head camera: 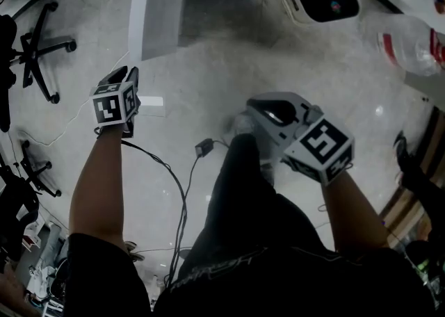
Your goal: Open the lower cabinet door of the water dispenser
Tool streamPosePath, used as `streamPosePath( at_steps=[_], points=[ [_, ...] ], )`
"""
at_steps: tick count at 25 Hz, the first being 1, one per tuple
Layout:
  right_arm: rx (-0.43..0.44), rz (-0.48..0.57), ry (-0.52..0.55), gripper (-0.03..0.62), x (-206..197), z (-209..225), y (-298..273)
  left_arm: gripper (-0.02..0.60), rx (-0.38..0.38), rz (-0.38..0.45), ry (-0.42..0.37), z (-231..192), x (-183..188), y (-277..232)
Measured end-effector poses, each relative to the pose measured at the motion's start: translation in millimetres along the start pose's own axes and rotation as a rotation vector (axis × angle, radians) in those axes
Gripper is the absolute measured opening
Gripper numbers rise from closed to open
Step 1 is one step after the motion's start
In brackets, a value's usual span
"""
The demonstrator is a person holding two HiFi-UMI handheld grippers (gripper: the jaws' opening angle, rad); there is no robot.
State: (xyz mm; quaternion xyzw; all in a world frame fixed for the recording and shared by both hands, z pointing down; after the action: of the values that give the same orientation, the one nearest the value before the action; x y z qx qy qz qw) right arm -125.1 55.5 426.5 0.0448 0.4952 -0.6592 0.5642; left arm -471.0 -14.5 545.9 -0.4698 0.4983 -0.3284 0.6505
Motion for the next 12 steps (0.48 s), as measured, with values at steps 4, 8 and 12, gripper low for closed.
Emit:
streamPosePath(
  at_steps=[4,8,12],
  points=[
    [-0.015,0.029,0.017,0.012,0,-4,27,0.1,-0.075,0.046,0.174,23,-21,30],
    [0.011,0.131,0.002,0.012,17,-22,63,0.092,-0.276,0.156,0.364,78,-18,91],
    [0.052,0.197,0.045,0.012,39,-64,111,0.065,-0.519,0.337,0.46,138,5,194]
  ],
)
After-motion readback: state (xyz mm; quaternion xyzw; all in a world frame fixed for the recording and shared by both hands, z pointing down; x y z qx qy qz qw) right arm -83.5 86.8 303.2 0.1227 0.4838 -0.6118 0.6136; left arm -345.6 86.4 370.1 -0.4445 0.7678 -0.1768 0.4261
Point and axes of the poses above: the fingertips, and each gripper's own axes: y backward along the fingers, z to its right, x out of its top, the point moved 7 cm from there along y, backward along the fingers, and after that the axes turned 2 degrees about x, right-handed, at the moved point
